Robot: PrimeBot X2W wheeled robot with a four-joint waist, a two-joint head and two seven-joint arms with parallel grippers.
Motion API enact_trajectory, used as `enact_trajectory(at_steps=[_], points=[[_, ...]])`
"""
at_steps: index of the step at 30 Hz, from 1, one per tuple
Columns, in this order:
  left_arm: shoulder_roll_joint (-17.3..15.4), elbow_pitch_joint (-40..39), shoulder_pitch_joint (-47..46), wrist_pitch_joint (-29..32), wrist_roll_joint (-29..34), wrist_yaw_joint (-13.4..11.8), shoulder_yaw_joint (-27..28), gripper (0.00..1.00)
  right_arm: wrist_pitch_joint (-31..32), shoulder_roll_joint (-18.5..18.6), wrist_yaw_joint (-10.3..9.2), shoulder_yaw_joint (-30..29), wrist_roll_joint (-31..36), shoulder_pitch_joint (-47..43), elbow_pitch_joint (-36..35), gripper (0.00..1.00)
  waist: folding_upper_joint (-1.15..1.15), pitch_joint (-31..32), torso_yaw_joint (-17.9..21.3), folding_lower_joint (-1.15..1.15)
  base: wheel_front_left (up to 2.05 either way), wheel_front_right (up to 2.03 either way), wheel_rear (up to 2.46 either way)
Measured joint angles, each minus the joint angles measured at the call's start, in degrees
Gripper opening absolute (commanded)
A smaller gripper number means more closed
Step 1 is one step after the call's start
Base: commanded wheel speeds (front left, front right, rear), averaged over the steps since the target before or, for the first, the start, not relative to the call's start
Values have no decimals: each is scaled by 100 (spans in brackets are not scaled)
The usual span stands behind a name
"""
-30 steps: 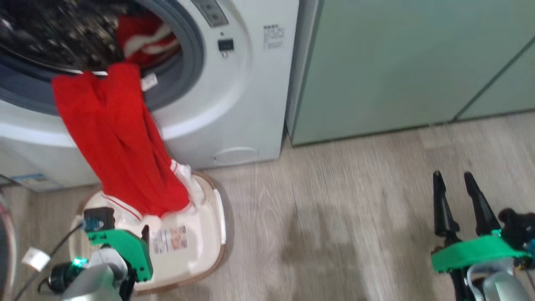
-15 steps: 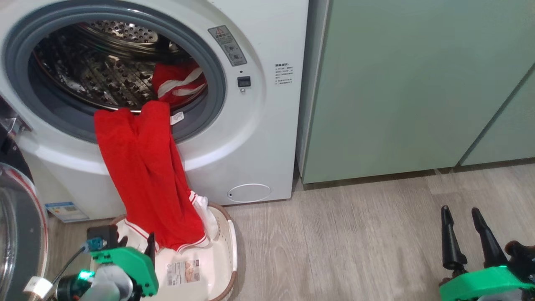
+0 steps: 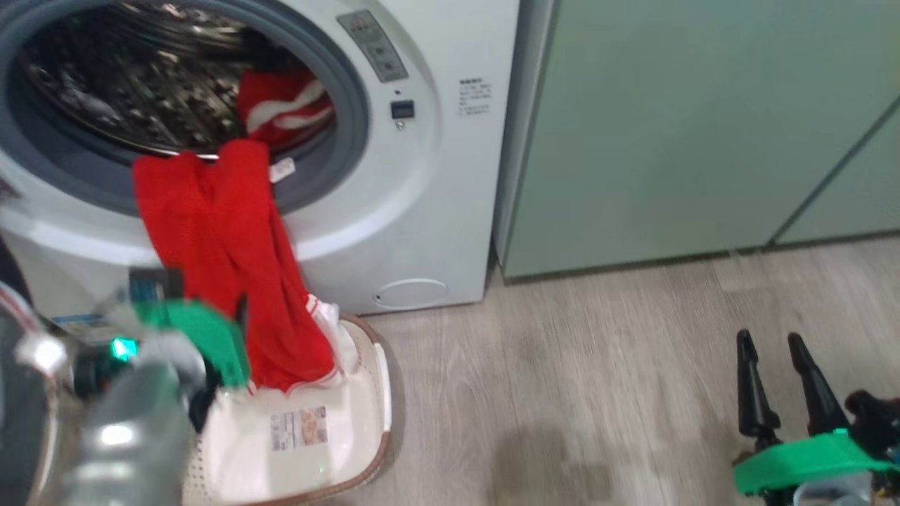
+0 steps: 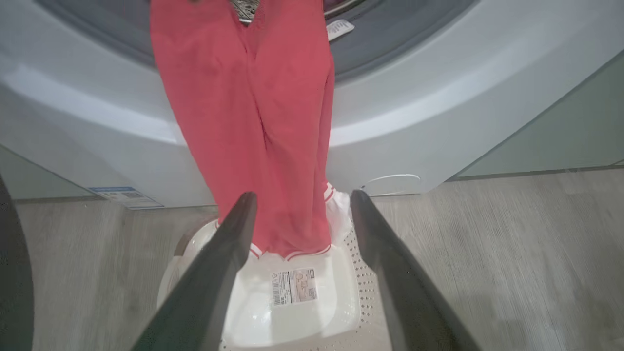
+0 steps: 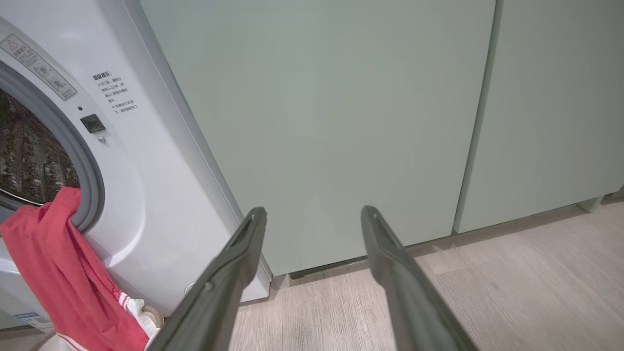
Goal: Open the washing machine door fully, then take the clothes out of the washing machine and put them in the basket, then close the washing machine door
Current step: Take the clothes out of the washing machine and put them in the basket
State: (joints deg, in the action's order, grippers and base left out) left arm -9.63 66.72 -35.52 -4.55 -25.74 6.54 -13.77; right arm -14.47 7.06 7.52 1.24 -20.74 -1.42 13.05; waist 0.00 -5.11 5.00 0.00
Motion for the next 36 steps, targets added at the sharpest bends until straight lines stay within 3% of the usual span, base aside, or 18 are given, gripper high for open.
enact_trajectory(at_steps=[8, 17, 25, 32, 33, 34, 36], points=[[-334, -15, -1299, 1324, 4, -108, -73, 100, 0, -132, 0, 91, 0, 332, 0, 100, 0, -468, 272, 0, 0, 0, 0], [-800, -52, -2518, 2342, 101, -102, -176, 100, 0, -226, 0, 255, -1, 850, 2, 100, 0, -1109, 606, 0, 0, 0, 0], [-1391, 141, -3224, 3081, 133, -103, -193, 100, 0, -353, 0, 471, -54, 1263, 22, 100, 0, -1837, 1071, 0, 0, 0, 0], [-1543, 435, -3401, 3572, 66, -51, -192, 100, 0, -378, 0, 532, -103, 1372, 57, 100, 0, -2184, 1377, 1, 0, 0, 0], [-1543, 468, -3398, 3622, 27, -51, -189, 64, 0, -381, 0, 532, -103, 1377, 69, 100, 0, -2208, 1395, 1, 0, 0, 0], [-1535, 479, -3392, 3631, -12, -51, -180, 0, 0, -386, 0, 526, -103, 1383, 75, 100, 0, -2222, 1402, 1, 0, 0, 0], [-1518, 481, -3388, 3596, -53, -49, -177, 0, 0, -393, 0, 513, -103, 1416, 80, 100, 0, -2218, 1381, 1, 0, 0, 0]])
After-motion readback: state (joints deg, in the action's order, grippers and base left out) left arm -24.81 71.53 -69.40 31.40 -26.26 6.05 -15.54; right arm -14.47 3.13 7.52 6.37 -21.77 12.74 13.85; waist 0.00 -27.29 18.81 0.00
